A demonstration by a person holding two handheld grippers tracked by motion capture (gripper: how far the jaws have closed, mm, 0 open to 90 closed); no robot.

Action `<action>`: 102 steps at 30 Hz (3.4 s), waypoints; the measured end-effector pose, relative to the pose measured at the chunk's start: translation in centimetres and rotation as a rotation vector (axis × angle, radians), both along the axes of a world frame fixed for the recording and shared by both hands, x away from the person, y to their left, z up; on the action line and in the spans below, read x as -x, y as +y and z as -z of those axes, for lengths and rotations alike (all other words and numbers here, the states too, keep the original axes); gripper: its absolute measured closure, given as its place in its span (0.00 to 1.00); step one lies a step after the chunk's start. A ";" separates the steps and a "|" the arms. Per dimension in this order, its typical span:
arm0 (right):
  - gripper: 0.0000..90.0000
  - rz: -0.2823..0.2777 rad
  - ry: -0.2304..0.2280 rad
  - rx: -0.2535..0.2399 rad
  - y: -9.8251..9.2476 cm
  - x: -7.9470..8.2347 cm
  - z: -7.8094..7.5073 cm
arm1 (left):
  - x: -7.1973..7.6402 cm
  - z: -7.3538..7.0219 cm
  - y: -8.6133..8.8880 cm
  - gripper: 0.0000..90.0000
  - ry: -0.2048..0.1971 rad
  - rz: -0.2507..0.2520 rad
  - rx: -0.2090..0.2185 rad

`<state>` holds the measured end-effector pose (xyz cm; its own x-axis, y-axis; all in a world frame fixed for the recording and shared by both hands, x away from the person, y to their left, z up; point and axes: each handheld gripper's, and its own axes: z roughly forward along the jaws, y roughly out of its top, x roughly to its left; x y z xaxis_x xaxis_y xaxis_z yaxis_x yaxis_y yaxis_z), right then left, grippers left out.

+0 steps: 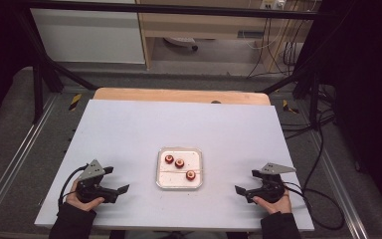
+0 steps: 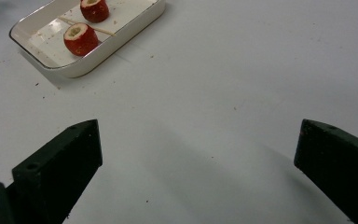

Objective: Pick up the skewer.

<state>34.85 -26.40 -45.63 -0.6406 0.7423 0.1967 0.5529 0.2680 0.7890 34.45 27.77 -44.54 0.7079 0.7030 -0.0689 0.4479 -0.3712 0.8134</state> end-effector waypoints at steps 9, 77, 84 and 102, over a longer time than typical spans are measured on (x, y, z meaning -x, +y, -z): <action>0.01 0.000 0.002 -0.005 0.0 0.1 -0.1 | 0.1 -0.1 -0.8 0.07 0.006 0.020 -0.011; 0.02 -0.003 0.008 0.004 0.2 0.0 0.1 | -5.9 0.2 -13.6 1.00 0.075 0.039 -0.144; 0.02 -0.006 0.010 0.006 0.2 0.0 0.1 | -5.5 0.1 -13.5 1.00 0.104 0.081 -0.140; 0.02 -0.007 0.006 0.004 0.1 0.0 0.0 | -3.2 -0.3 -13.7 0.99 0.077 0.173 -0.143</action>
